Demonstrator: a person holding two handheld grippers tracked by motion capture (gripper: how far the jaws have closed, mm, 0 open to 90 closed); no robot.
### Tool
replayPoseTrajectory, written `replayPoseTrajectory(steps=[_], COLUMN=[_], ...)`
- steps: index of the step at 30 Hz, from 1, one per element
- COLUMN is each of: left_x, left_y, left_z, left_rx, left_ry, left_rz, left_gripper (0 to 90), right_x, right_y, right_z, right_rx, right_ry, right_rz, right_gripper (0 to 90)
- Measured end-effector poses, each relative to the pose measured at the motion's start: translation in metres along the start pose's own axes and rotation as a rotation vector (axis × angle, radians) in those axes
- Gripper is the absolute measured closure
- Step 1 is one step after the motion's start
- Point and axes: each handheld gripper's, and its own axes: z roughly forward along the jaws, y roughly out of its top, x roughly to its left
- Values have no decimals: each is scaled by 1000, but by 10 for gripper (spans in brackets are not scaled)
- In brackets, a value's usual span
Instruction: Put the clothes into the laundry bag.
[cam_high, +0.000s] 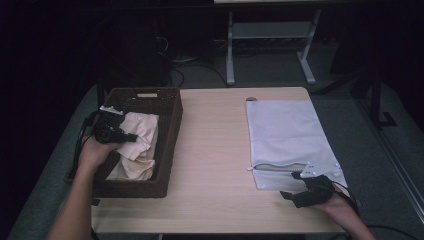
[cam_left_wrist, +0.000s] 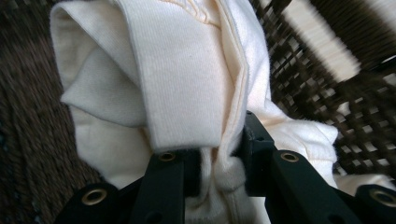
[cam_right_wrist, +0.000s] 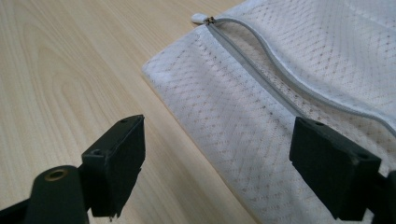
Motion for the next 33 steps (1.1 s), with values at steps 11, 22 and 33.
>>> replayPoseTrajectory(steps=[11,22,33], left_x=[-13,-37,-69], left_y=[14,39,75], left_z=[-34,-65,-82], left_rx=[-120,-213,-275], left_ry=[-14,-27,-85], left_rz=[16,85,168], left_gripper=[739,740,740], right_x=[-1,-1,-1], right_y=[0,1,1], right_z=[-1,-2,-2], right_rx=[-5,-14,-18], right_ry=[-3,-6,-3], right_rz=[2,12,18], right_gripper=[177,177,177])
